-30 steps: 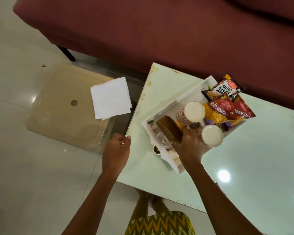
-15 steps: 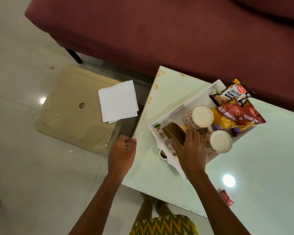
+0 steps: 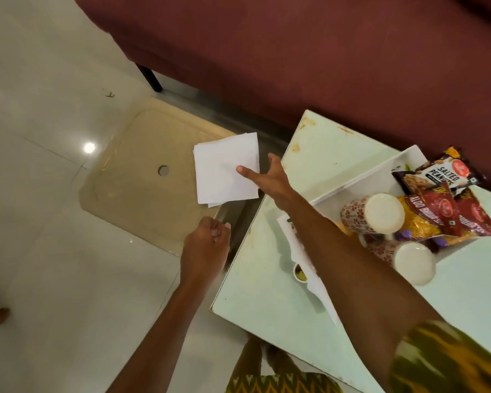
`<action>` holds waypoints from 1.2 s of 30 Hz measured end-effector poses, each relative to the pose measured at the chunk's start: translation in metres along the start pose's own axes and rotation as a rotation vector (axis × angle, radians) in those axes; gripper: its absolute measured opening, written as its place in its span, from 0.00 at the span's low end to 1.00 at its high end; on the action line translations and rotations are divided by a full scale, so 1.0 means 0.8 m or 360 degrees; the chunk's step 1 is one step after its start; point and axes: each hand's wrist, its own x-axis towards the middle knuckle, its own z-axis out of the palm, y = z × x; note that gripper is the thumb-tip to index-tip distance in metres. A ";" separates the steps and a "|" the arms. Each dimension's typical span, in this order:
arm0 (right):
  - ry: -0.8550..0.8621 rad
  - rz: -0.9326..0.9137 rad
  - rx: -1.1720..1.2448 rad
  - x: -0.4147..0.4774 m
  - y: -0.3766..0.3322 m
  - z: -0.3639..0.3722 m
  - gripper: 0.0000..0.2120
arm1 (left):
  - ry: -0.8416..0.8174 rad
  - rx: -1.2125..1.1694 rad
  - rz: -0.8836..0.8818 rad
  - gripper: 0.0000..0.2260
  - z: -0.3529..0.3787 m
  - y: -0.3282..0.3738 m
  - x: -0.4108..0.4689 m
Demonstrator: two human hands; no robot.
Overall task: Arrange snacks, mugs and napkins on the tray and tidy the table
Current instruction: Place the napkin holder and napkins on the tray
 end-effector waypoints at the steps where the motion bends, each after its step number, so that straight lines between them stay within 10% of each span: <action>1: -0.0028 0.0044 0.0048 0.008 0.000 0.001 0.46 | 0.0000 -0.0004 0.0000 0.09 -0.002 -0.001 0.003; 24: -0.0086 -0.0272 0.0224 -0.044 -0.026 -0.046 0.14 | 0.0020 -0.0206 0.0002 0.13 0.011 0.020 0.016; 32: -0.0189 -0.0336 0.0484 -0.155 -0.007 -0.127 0.15 | -0.0659 -0.1143 -0.0316 0.28 0.031 0.059 0.017; 36: -0.0113 -0.0326 0.0655 -0.183 0.013 -0.161 0.16 | -0.1067 -0.1437 -0.0388 0.13 0.035 0.063 0.006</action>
